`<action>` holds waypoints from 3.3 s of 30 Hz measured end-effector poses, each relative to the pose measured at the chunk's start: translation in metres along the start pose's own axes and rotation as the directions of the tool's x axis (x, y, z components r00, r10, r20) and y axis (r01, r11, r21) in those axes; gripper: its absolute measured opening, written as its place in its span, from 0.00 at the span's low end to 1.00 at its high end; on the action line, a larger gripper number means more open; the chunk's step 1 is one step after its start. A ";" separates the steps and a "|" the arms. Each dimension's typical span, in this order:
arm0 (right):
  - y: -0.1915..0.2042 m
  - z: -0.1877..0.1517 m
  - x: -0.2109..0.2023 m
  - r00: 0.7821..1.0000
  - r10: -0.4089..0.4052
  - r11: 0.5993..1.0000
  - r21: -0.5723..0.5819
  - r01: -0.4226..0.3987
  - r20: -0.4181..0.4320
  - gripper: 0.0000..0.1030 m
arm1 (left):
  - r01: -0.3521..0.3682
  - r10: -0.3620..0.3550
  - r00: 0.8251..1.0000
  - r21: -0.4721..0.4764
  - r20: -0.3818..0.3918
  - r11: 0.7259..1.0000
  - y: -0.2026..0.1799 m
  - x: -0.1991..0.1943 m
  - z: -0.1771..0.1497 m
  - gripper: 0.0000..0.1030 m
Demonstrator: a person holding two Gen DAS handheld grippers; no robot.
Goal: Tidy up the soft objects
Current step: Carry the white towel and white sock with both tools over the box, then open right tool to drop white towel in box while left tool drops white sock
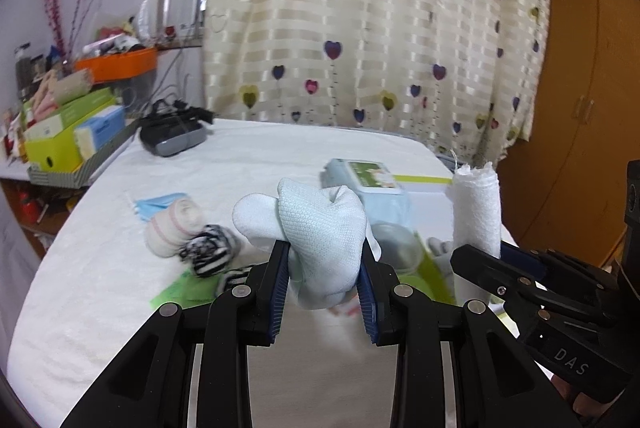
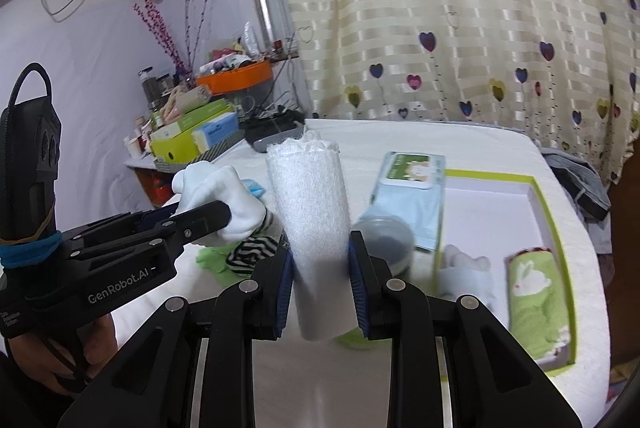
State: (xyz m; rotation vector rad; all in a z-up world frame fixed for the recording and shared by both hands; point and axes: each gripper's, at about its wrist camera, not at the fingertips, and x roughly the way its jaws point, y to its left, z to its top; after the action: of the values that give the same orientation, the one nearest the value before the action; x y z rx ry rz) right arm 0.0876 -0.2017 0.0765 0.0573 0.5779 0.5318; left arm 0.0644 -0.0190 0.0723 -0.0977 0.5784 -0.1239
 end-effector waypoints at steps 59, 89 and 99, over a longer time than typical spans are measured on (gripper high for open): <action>-0.173 -0.024 0.024 0.973 -0.176 0.963 0.177 0.201 -0.150 0.28 | 0.245 -0.198 0.927 0.113 -0.318 0.963 -0.149 0.141 -0.021 0.31; -0.117 -0.024 -0.049 0.960 -0.273 0.953 0.115 0.279 -0.066 0.44 | 0.283 -0.255 0.949 0.143 -0.185 0.948 -0.135 0.054 -0.019 0.36; -0.086 -0.021 -0.052 0.963 -0.265 0.961 0.068 0.268 -0.047 0.44 | 0.269 -0.250 0.956 0.114 -0.154 0.956 -0.107 0.036 -0.020 0.36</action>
State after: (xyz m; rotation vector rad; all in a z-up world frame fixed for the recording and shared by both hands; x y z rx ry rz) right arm 0.0796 -0.3035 0.0678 0.0389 0.6311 0.2495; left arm 0.0742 -0.1314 0.0499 -0.0345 0.6924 -0.4281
